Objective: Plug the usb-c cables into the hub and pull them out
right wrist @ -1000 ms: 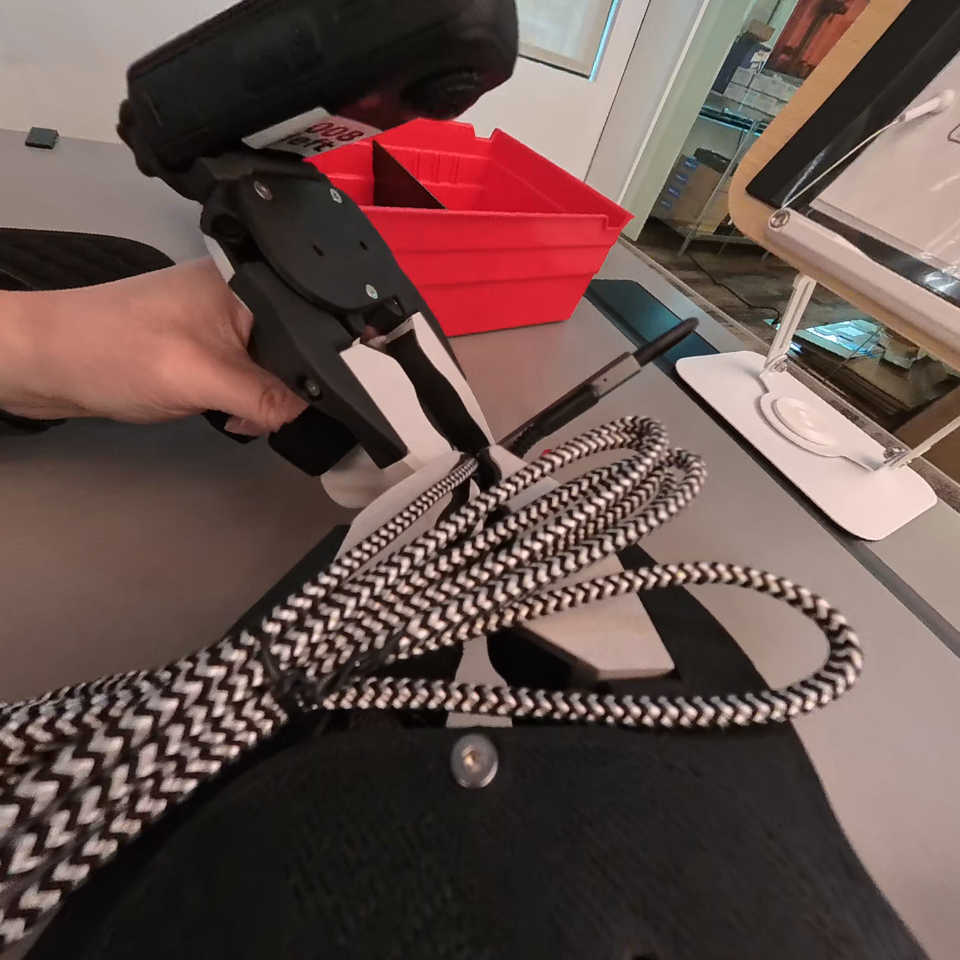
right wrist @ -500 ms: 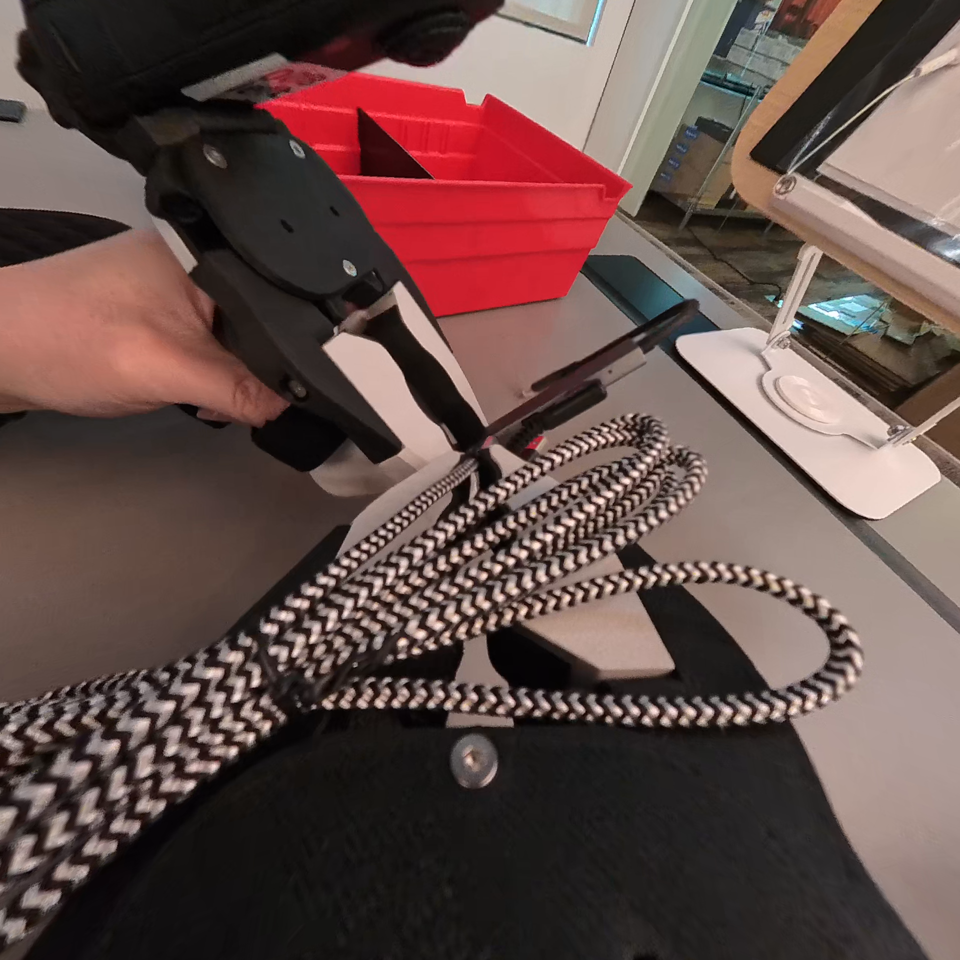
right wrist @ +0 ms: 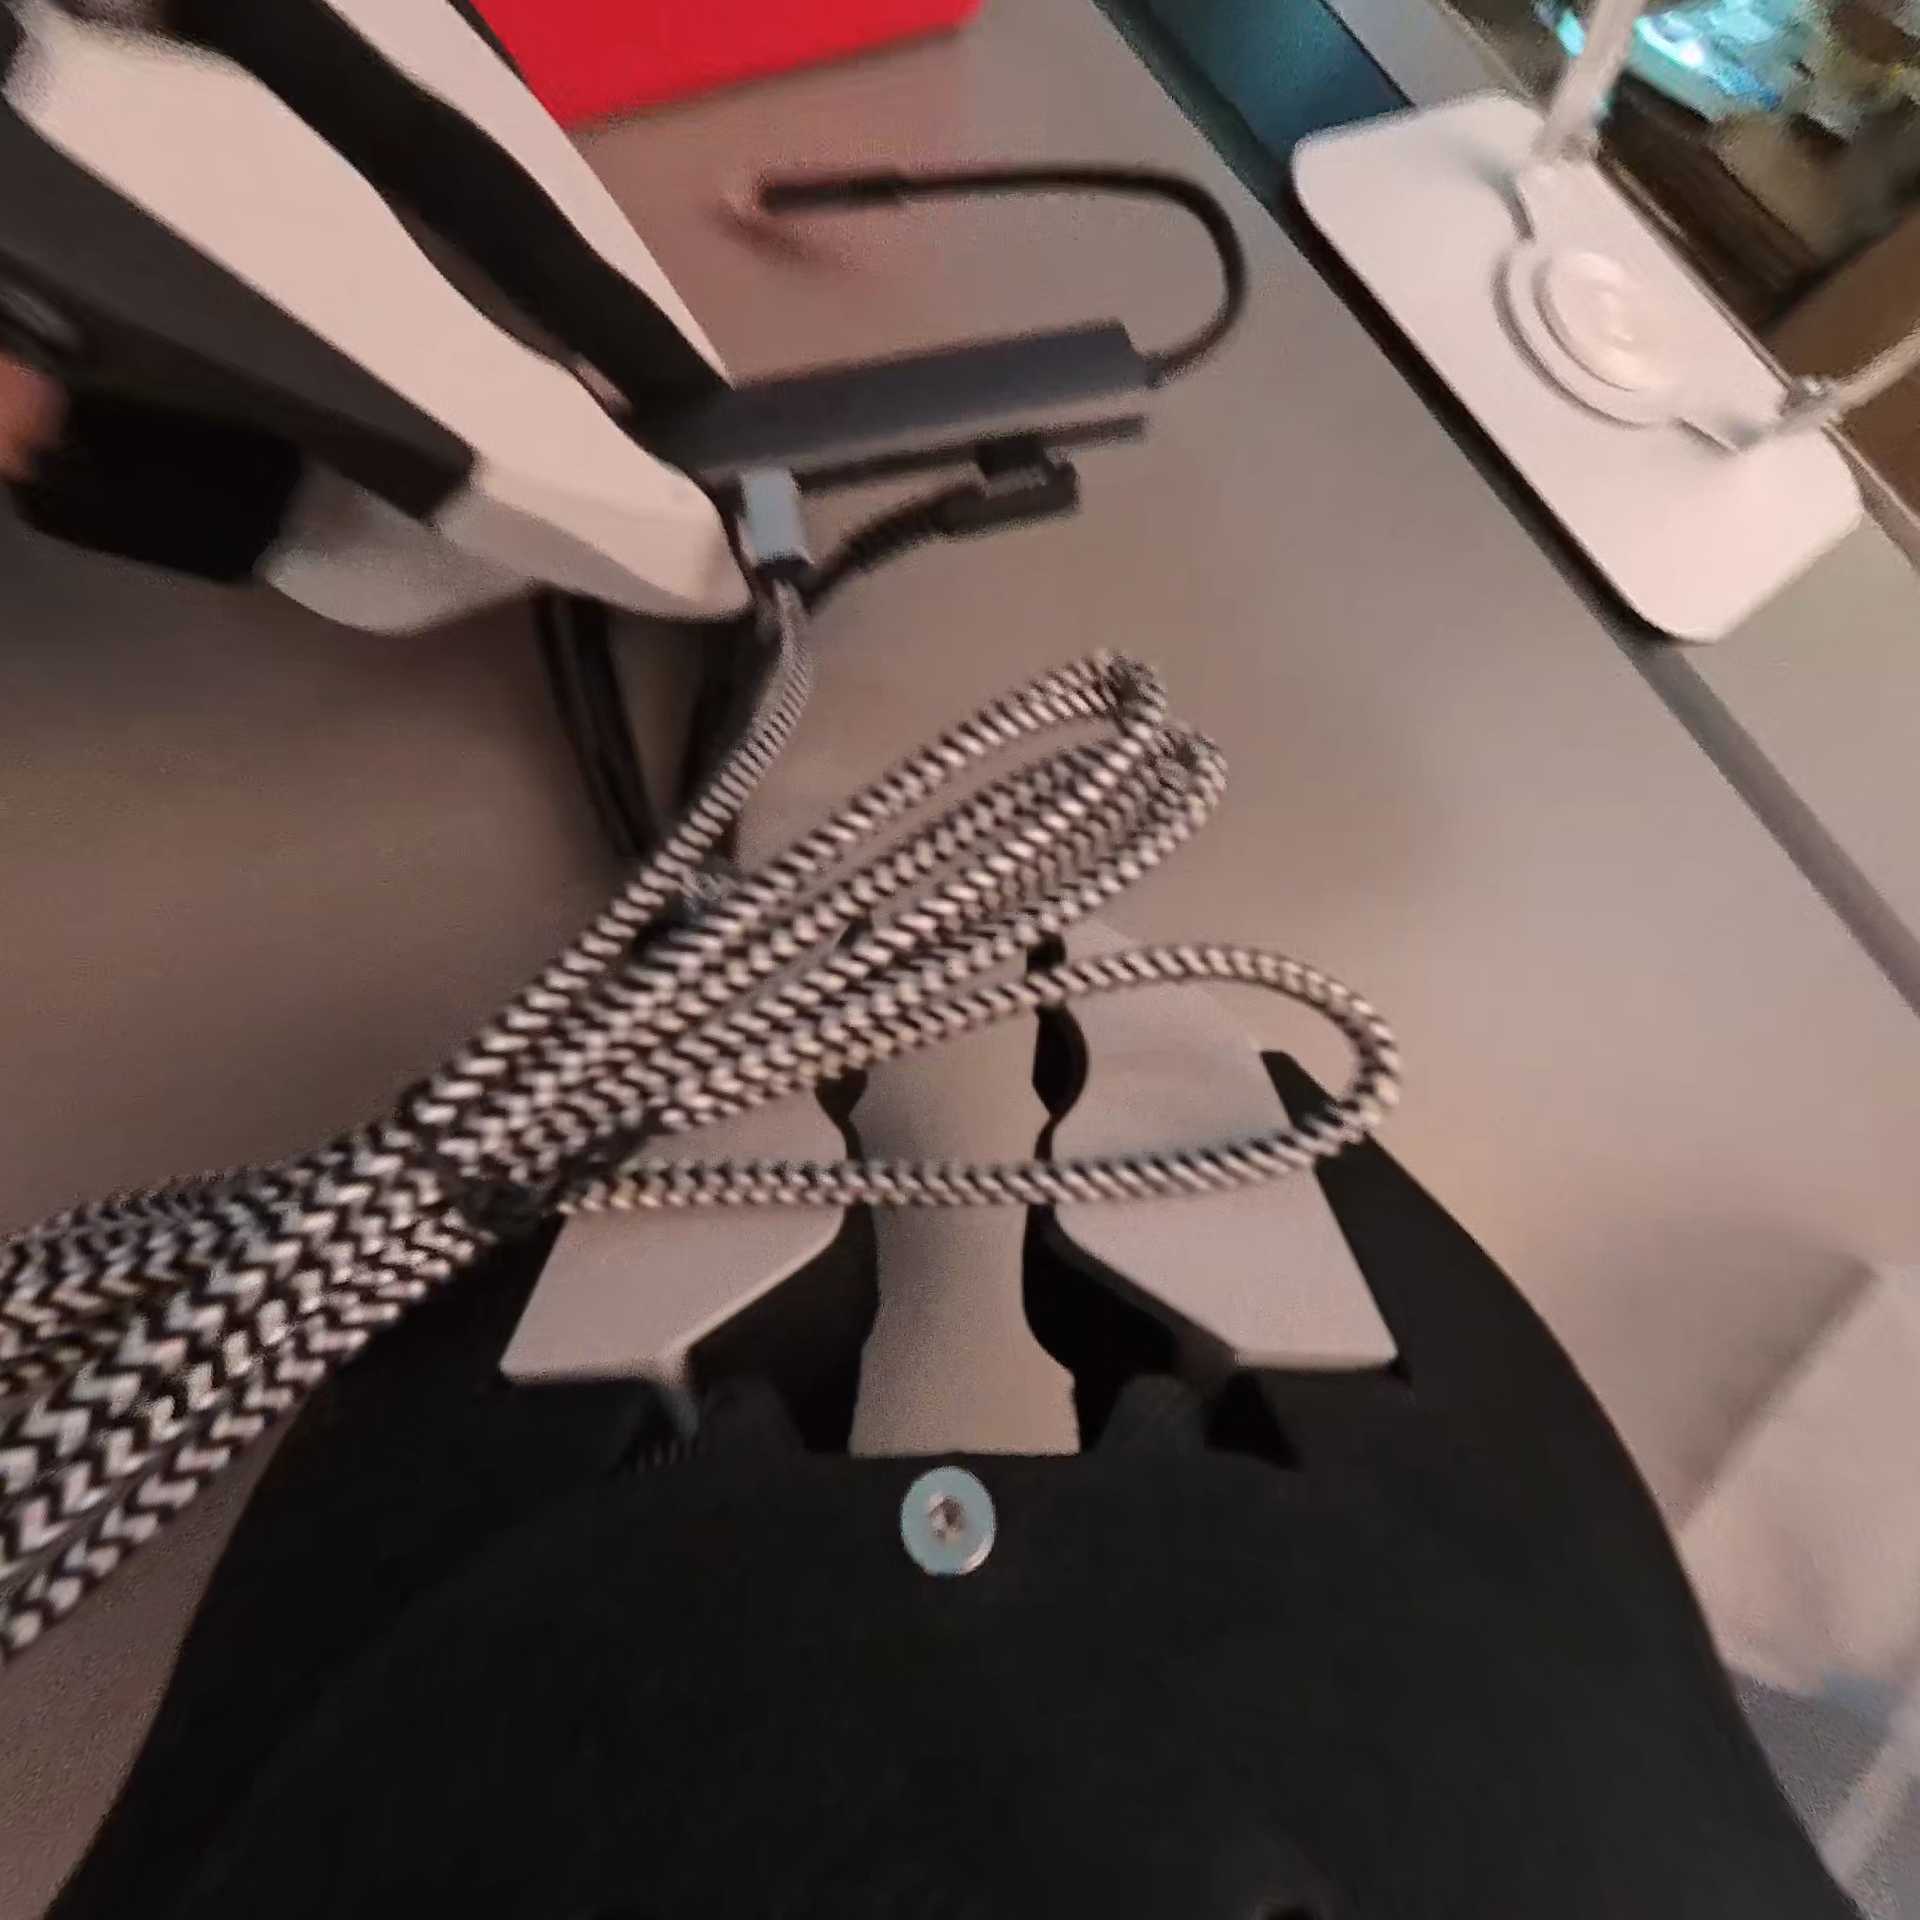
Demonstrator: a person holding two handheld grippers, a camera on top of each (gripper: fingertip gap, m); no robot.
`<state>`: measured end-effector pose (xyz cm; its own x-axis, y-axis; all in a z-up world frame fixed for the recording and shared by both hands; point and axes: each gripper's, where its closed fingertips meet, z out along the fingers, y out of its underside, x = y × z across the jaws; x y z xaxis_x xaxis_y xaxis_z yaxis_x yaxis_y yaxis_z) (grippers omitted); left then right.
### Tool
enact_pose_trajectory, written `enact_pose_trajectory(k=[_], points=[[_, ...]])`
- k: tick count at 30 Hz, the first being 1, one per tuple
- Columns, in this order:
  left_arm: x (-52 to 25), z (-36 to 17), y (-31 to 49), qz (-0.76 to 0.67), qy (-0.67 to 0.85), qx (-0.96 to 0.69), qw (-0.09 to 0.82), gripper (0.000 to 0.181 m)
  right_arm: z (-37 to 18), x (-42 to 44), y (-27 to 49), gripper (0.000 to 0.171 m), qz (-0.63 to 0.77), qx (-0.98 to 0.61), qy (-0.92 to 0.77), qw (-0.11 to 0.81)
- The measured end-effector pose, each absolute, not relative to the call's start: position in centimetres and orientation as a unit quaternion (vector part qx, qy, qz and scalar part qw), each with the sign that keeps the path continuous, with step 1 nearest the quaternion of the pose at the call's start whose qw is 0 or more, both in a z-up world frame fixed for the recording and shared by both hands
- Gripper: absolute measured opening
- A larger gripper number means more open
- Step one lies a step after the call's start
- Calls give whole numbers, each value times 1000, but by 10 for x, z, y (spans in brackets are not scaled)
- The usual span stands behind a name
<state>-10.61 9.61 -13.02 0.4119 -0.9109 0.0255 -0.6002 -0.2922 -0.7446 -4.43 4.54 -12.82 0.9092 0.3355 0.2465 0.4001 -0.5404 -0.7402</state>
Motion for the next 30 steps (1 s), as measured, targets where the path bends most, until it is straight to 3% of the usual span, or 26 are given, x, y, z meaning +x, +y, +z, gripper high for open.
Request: enact_pose_trajectory(k=[1, 8, 12, 16, 20, 22, 26, 30], points=[[-108, -131, 98, -239, 481, -777, 329, 23, -132, -36, 44, 32, -63, -886, -203, 412], [-113, -145, 98, -248, 461, -804, 283, 24, -125, 2, 36, 36, -158, -905, -141, 369], [-111, -150, 95, -243, 467, -806, 271, 24, -90, 25, 40, 41, -199, -873, -87, 437], [-107, -151, 88, -258, 472, -803, 256, 24, -56, 17, 44, 49, -124, -829, -47, 543], [-103, -146, 81, -268, 483, -794, 252, 33, -50, 7, 46, 49, -104, -811, -62, 573], [-106, -130, 85, -264, 479, -789, 281, 47, -53, 4, 47, 49, -125, -809, -86, 568], [-127, -67, 88, -250, 489, -748, 371, 57, -56, -8, 49, 49, -141, -799, -134, 569], [-199, 3, 114, -205, 446, -718, 493, 60, -55, -19, 49, 49, -152, -789, -167, 571]])
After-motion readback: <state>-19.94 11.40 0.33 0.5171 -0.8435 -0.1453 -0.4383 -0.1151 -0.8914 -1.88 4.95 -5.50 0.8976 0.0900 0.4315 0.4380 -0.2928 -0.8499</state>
